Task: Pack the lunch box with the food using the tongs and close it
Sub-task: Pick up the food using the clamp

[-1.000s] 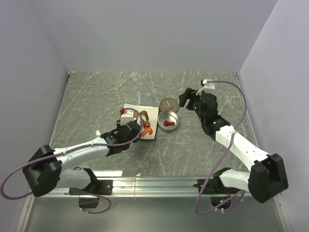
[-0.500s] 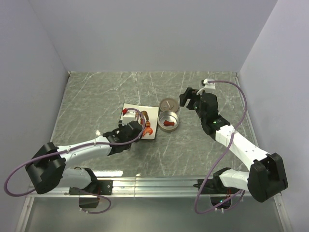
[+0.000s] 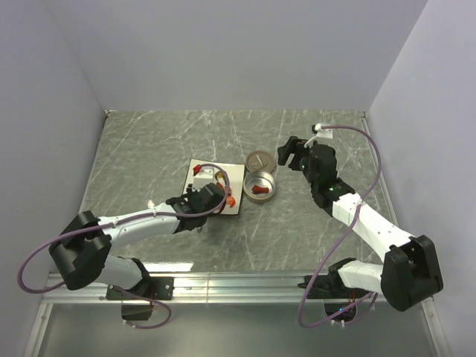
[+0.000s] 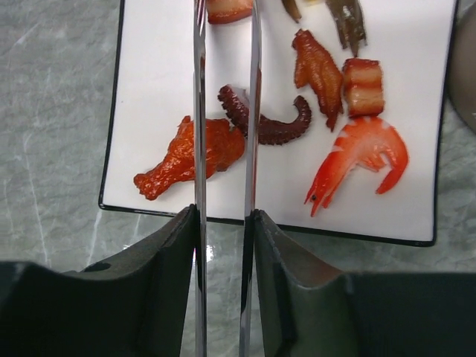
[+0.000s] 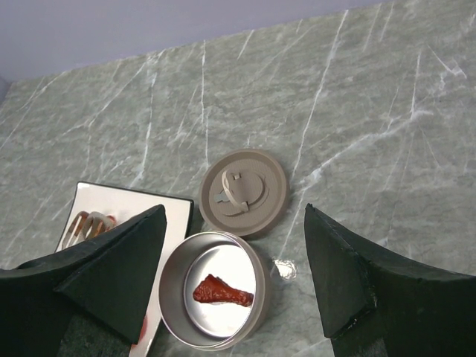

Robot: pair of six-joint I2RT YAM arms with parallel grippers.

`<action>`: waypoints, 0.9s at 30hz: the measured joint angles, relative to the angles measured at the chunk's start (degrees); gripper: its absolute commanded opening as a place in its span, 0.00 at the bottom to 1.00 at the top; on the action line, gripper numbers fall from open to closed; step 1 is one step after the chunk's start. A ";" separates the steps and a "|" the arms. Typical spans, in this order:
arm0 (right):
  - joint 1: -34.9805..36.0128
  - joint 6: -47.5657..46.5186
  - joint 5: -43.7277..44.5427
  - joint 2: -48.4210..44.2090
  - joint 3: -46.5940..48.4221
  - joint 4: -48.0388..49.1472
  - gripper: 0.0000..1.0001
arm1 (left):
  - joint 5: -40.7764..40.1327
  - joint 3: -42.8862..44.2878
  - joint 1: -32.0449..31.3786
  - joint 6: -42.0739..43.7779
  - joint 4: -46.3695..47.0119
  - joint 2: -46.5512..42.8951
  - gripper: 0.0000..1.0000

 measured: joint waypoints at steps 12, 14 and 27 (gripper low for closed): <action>-0.42 0.44 -0.63 0.00 -0.55 0.28 0.82 | -2.97 0.57 -0.02 -1.09 -3.23 -2.12 0.32; -0.42 0.44 -0.66 0.00 -0.55 0.35 0.82 | -2.91 0.57 -0.02 -0.79 -3.02 -4.79 0.32; -0.42 0.46 -0.83 0.00 -0.55 0.35 0.82 | 3.30 0.90 -1.20 4.22 2.69 -9.18 0.32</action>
